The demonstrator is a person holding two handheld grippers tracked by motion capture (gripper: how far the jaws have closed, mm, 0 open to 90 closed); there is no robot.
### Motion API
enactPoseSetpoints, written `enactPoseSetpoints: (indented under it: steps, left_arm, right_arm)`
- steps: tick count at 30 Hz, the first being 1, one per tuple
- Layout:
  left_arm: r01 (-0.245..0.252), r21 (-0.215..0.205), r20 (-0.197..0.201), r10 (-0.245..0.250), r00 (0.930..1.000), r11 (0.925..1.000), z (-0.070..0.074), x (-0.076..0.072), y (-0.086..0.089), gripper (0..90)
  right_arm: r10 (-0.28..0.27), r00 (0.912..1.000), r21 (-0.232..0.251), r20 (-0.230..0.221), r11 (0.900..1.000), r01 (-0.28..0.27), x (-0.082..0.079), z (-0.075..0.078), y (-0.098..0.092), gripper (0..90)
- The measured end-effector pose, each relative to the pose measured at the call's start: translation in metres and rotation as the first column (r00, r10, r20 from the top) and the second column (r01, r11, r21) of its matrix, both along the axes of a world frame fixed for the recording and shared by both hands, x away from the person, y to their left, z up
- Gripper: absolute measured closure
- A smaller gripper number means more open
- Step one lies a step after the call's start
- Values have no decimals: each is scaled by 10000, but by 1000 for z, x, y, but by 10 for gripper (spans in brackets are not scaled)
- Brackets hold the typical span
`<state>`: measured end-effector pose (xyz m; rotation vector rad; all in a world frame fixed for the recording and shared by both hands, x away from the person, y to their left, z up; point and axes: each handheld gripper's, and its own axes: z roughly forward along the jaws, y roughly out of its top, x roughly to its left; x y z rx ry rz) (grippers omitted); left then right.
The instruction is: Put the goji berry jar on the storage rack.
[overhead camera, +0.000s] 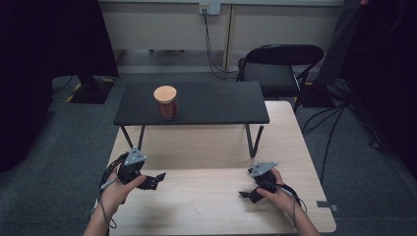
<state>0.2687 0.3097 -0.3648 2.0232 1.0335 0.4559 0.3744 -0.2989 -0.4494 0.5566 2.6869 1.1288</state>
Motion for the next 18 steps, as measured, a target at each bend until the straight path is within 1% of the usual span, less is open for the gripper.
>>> enactPoseSetpoints:
  steps: [1,5,8,12,18]
  left_arm:
    - [67,21,-27,-67,10000,10000,-4,0,1,13]
    - [48,-43,-126,-48,9999,10000,-18,-2,2,14]
    - [46,92,-224,-44,9997,9999,-24,-3,1,15]
    - [13,95,-301,-10,9995,10000,-35,-5,0,15]
    - [122,260,-457,-110,9989,9996,-50,-6,-2,17]
  right_arm:
    - [-2,10000,-1,1,10000,2,0,0,0,0]
    - [-3,10000,-14,1,10000,3,0,0,0,0]
    - [-1,10000,3,-2,10000,1,0,0,0,0]
    - [-1,10000,-12,2,10000,1,0,0,0,0]
    - [-1,10000,2,1,10000,1,0,0,0,0]
